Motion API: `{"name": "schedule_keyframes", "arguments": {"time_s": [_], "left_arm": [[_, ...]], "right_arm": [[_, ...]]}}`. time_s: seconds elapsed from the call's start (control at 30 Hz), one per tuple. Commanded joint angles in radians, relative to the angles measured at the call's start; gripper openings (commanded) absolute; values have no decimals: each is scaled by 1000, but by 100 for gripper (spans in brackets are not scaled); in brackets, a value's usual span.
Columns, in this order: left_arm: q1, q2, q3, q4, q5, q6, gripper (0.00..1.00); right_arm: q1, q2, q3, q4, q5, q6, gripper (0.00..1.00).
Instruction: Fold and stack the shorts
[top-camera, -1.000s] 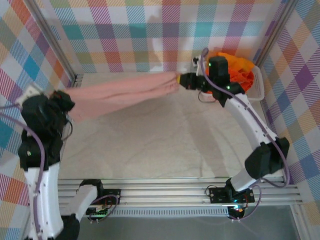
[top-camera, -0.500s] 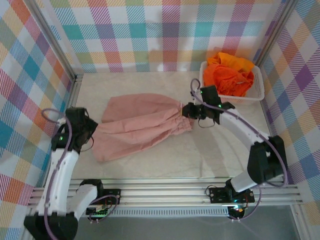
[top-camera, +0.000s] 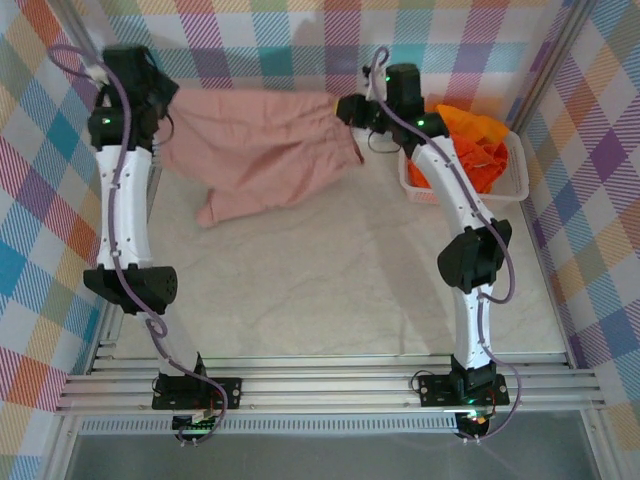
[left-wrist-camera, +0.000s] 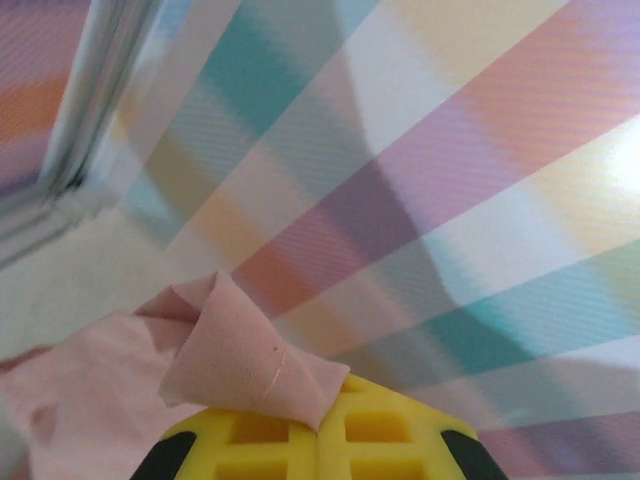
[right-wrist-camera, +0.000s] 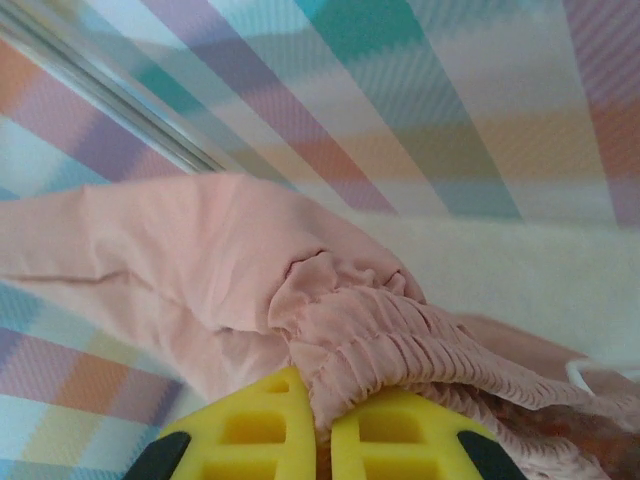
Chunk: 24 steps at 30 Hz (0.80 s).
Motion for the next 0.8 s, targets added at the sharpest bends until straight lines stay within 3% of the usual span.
{"name": "schedule_keyframes", "arguments": {"time_s": [0.0, 0.1, 0.27, 0.4, 0.57, 0.77], "left_arm": [[10, -140, 149, -51, -34, 94, 0], [5, -356, -88, 65, -7, 113, 0], [-17, -820, -824, 387, 55, 114, 0], [-36, -1077, -1243, 414, 117, 71, 0], [-59, -1240, -1585, 308, 95, -48, 0], [-66, -1299, -1676, 186, 13, -76, 0]], "right_arm": [[-14, -124, 38, 86, -98, 5, 0], [-24, -226, -140, 193, -129, -26, 0], [-31, -354, -500, 301, -143, -89, 0], [-30, -472, -828, 391, -164, -125, 0], [-29, -580, -1129, 393, -138, -113, 0], [-4, -602, -1322, 314, -118, -48, 0]]}}
